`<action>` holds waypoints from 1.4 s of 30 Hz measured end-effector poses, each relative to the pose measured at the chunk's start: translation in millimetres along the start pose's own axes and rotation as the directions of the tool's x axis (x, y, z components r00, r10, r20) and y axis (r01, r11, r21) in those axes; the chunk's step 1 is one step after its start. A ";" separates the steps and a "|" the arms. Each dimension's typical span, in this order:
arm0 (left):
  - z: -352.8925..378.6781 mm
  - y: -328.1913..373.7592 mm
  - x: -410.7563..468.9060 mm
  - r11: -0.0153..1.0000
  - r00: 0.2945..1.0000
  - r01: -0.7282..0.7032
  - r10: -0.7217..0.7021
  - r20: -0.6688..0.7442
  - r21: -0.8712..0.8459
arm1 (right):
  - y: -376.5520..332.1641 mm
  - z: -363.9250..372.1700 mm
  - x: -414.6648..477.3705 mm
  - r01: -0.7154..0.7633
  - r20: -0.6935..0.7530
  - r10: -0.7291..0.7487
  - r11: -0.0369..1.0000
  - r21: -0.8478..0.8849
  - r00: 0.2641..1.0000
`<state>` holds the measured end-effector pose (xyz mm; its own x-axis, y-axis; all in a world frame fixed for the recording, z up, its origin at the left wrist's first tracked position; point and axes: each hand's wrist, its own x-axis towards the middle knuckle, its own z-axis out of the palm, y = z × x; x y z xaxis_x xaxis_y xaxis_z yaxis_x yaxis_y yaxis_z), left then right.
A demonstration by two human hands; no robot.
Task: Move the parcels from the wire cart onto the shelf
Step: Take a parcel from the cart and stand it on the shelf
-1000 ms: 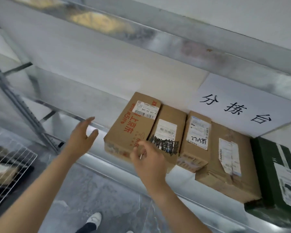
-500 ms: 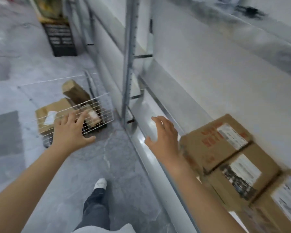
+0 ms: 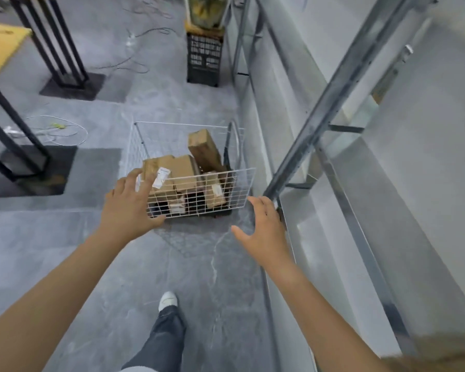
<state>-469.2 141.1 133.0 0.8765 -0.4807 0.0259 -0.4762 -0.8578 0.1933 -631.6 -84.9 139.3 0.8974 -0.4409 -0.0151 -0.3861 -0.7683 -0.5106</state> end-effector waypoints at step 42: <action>157.8 -93.5 402.7 0.962 0.930 0.260 -0.227 0.288 -0.084 | 73.5 251.9 567.4 -0.072 0.551 0.267 0.934 -0.349 0.790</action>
<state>-82.9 -0.9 -29.4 0.9032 -0.3051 -0.3020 -0.2240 -0.9350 0.2748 -96.9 -274.7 -123.4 0.7237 -0.2980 -0.6224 -0.5002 -0.8479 -0.1756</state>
